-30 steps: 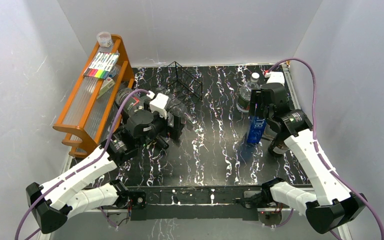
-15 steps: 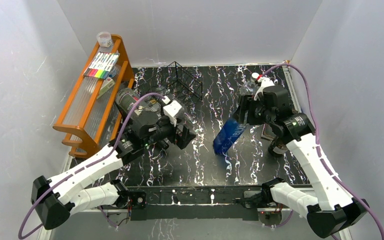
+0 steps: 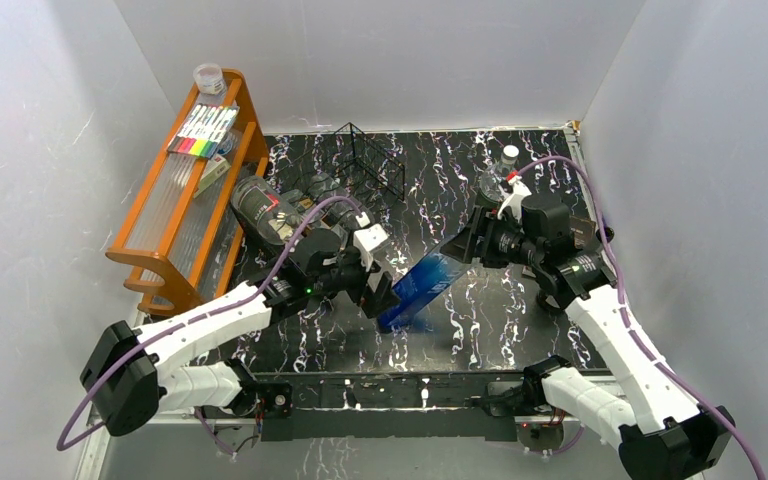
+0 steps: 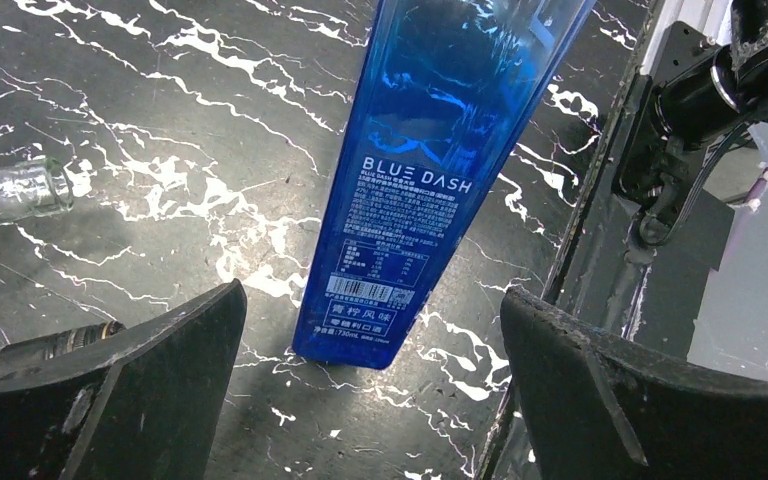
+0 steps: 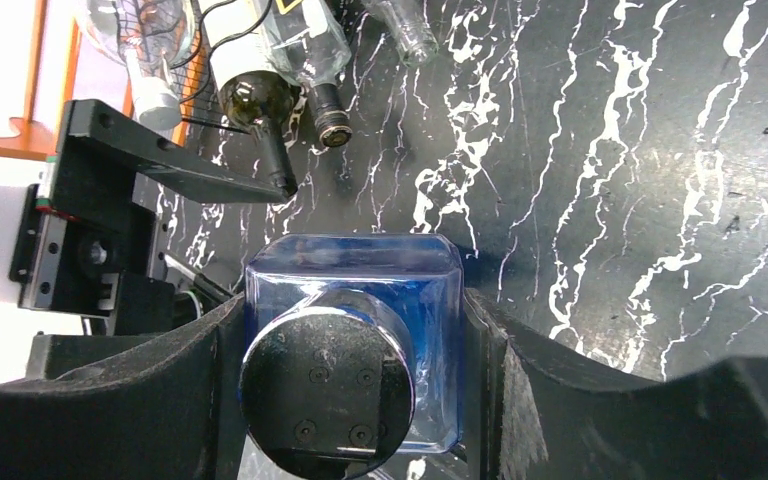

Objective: Put the wine bottle on the wine rack

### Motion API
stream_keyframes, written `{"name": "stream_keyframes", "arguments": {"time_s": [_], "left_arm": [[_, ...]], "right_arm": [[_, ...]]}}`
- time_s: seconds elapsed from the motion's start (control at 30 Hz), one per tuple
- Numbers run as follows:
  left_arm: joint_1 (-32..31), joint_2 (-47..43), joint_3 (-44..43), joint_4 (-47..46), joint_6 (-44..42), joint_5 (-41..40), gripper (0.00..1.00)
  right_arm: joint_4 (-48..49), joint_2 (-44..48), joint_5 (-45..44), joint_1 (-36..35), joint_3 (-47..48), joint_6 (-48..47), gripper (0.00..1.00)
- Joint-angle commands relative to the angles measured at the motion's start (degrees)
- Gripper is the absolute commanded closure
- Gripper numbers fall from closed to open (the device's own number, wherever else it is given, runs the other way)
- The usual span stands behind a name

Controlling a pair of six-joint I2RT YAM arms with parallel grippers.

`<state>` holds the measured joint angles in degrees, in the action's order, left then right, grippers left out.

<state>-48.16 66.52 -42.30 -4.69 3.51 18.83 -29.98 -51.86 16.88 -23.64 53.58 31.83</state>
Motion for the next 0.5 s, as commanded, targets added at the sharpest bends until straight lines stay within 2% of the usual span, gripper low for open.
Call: {"name": "stream_keyframes", "arguments": {"time_s": [0.0, 0.13, 0.23, 0.33, 0.47], "left_arm": [[-0.18, 0.36, 0.82, -2.81, -1.55, 3.22, 0.02], [-0.35, 1.77, 1.72, -4.28, -2.57, 8.33, 0.02], [-0.77, 3.09, 2.03, -5.08, -3.07, 8.39, 0.02], [-0.88, 4.41, 2.04, -6.15, -3.09, 5.44, 0.02], [-0.86, 5.02, 1.28, -6.13, -5.74, -2.58, 0.02]], "right_arm": [[13.80, 2.63, 6.55, -0.07, 0.87, 6.07, 0.69], [16.05, 3.11, 8.48, -0.09, 0.09, 8.18, 0.70], [17.07, 3.49, 9.65, -0.08, -0.41, 9.90, 0.70], [18.37, 3.84, 11.18, -0.05, -1.28, 11.53, 0.70], [19.65, 4.04, 13.70, -0.09, -2.09, 12.27, 0.70]]}}
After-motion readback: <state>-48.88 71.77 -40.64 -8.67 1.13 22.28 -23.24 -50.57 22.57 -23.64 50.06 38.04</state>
